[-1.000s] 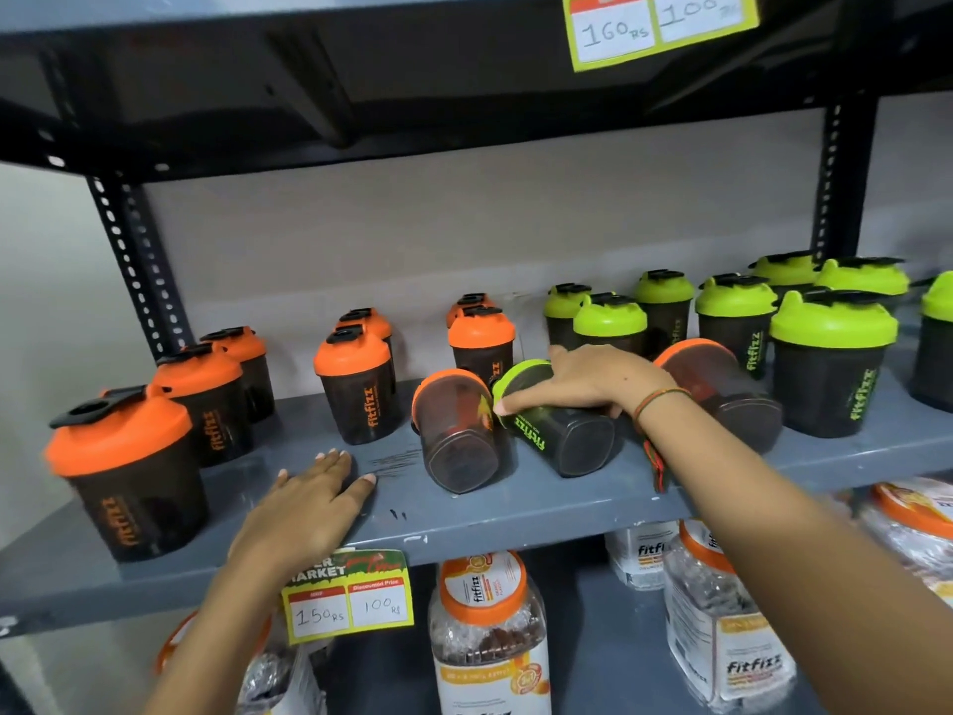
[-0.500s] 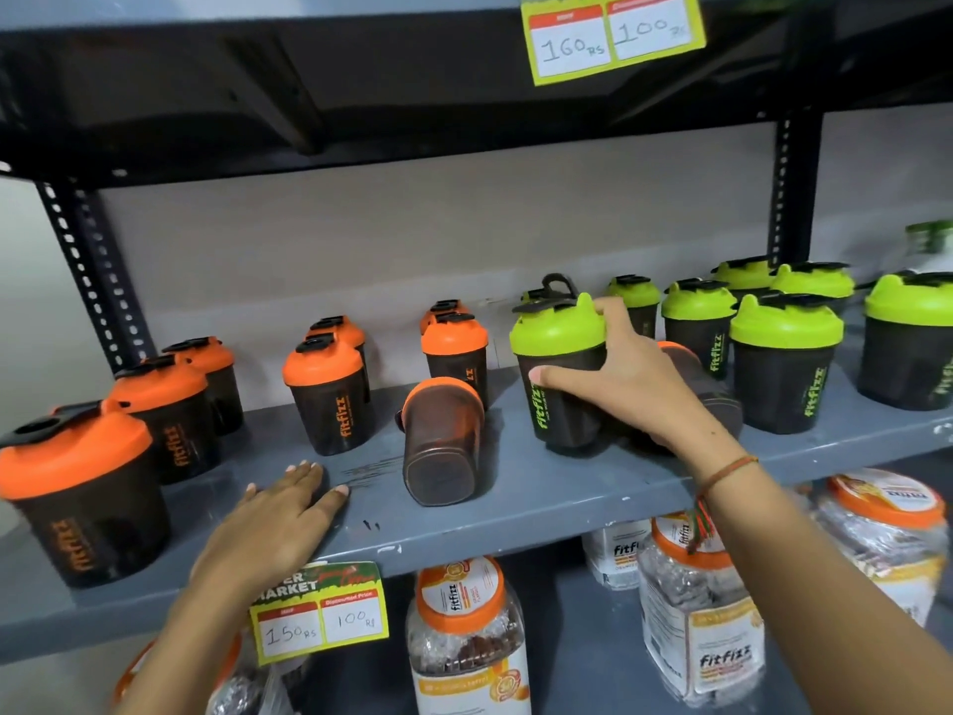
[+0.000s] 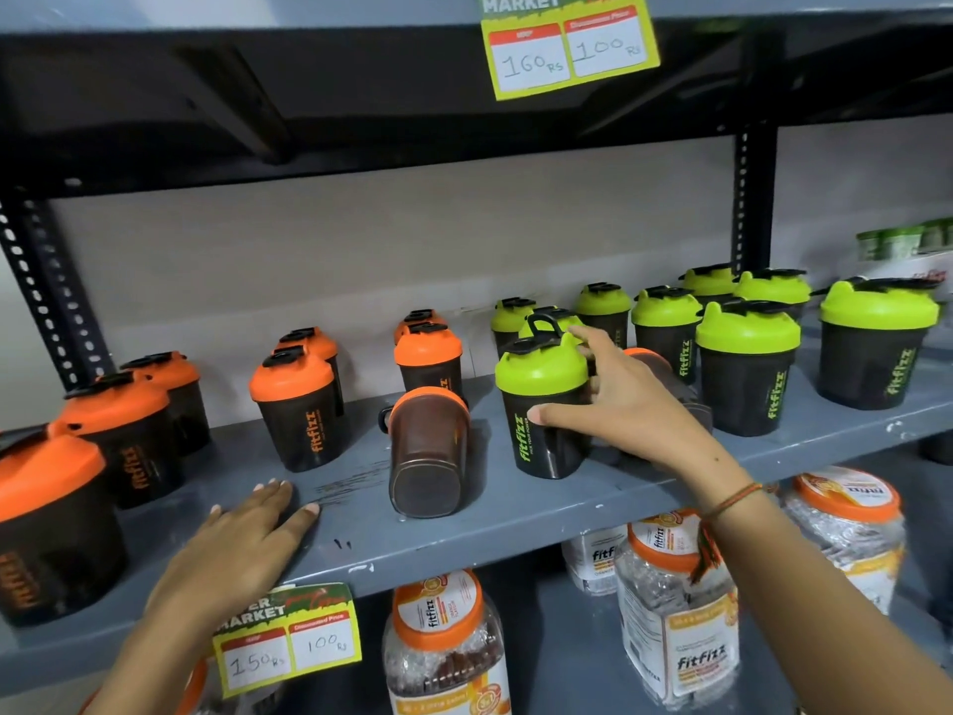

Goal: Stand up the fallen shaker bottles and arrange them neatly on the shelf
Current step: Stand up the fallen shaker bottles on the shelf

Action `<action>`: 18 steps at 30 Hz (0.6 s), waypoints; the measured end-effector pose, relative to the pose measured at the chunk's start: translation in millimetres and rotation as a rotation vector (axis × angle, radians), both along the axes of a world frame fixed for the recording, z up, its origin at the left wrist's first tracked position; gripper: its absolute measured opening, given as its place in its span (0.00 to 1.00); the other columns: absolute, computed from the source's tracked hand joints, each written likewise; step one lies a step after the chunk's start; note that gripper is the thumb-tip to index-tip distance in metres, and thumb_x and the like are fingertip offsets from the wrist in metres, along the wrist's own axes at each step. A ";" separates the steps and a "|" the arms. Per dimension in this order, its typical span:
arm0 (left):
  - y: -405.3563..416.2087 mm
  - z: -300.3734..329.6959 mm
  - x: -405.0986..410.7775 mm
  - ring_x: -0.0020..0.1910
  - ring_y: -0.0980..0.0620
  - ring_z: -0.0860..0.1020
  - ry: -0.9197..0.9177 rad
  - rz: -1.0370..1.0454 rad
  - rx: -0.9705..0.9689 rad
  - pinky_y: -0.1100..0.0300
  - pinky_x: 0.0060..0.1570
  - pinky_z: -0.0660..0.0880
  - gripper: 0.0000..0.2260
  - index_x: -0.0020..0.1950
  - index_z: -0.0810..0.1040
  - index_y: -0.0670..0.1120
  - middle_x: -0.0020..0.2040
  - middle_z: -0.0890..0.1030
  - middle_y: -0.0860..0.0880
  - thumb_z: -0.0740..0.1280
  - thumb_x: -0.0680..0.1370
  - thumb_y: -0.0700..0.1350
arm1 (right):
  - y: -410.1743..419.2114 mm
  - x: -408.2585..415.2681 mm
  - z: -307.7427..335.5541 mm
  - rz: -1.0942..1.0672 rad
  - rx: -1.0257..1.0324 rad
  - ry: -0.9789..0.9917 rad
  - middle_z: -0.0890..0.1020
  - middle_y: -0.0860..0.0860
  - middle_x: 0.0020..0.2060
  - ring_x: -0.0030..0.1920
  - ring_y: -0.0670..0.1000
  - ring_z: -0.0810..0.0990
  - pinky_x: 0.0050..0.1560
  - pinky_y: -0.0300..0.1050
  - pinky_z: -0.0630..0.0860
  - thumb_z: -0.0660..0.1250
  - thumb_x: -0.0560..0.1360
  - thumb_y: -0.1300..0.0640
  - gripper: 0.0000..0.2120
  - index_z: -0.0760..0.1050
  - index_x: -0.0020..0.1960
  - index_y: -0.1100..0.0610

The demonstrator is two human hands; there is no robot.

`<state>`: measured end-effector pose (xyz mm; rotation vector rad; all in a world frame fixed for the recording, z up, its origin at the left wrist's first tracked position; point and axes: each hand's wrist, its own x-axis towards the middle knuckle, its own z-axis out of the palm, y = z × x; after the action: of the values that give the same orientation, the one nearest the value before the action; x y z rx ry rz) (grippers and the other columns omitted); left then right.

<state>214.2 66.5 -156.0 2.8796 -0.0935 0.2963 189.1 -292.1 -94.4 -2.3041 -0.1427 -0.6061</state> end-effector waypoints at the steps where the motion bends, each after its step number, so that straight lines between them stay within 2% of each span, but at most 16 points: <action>1: 0.5 -0.2 0.5 0.77 0.52 0.54 0.002 0.001 0.001 0.50 0.75 0.47 0.26 0.77 0.56 0.51 0.78 0.56 0.51 0.49 0.80 0.58 | -3.5 -3.2 2.8 0.025 0.069 -0.018 0.71 0.52 0.71 0.67 0.51 0.75 0.68 0.52 0.72 0.78 0.60 0.37 0.52 0.58 0.77 0.49; 4: 0.5 -0.3 1.5 0.77 0.52 0.55 0.006 0.013 -0.009 0.50 0.75 0.47 0.26 0.77 0.56 0.51 0.78 0.56 0.51 0.49 0.80 0.59 | -19.7 -14.0 15.5 -0.040 0.253 -0.196 0.77 0.48 0.63 0.58 0.49 0.80 0.59 0.42 0.75 0.75 0.68 0.41 0.38 0.67 0.74 0.50; 5: 0.3 -0.5 1.9 0.77 0.52 0.55 0.007 0.014 -0.009 0.50 0.75 0.47 0.26 0.77 0.56 0.51 0.78 0.56 0.51 0.49 0.80 0.59 | -26.9 -15.6 19.8 -0.147 0.203 -0.288 0.79 0.48 0.61 0.57 0.49 0.81 0.58 0.44 0.76 0.73 0.71 0.42 0.32 0.71 0.71 0.49; 7: -0.2 -0.2 2.4 0.77 0.52 0.55 0.007 0.016 -0.005 0.50 0.75 0.47 0.26 0.77 0.56 0.51 0.78 0.56 0.51 0.48 0.80 0.59 | -40.8 -13.4 23.8 -0.395 -0.058 -0.396 0.83 0.51 0.57 0.57 0.56 0.81 0.57 0.52 0.76 0.67 0.73 0.42 0.24 0.74 0.67 0.50; 9: -0.8 0.0 2.2 0.77 0.51 0.55 0.009 0.016 0.001 0.50 0.75 0.47 0.26 0.77 0.56 0.51 0.78 0.56 0.51 0.48 0.80 0.59 | -49.2 -8.1 23.0 -0.537 -0.348 -0.262 0.83 0.58 0.55 0.56 0.64 0.80 0.50 0.54 0.75 0.63 0.73 0.41 0.24 0.75 0.63 0.53; 12: -0.9 0.6 0.7 0.77 0.52 0.56 0.007 0.010 0.012 0.49 0.75 0.48 0.26 0.77 0.56 0.51 0.78 0.56 0.51 0.48 0.80 0.59 | -49.7 3.8 17.3 -0.543 -0.596 0.026 0.81 0.60 0.55 0.56 0.65 0.78 0.46 0.52 0.73 0.63 0.73 0.39 0.24 0.74 0.58 0.57; 18: -2.1 2.6 -0.3 0.77 0.52 0.55 0.014 -0.002 0.050 0.48 0.75 0.48 0.26 0.77 0.56 0.50 0.78 0.56 0.50 0.48 0.81 0.58 | -50.2 16.1 10.3 -0.542 -0.699 0.171 0.80 0.57 0.59 0.61 0.63 0.76 0.45 0.50 0.68 0.64 0.69 0.30 0.36 0.69 0.67 0.53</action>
<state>213.9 64.4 -153.4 2.9308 -0.1031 0.2775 205.2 -342.3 -84.1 -3.0926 0.4347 -0.6920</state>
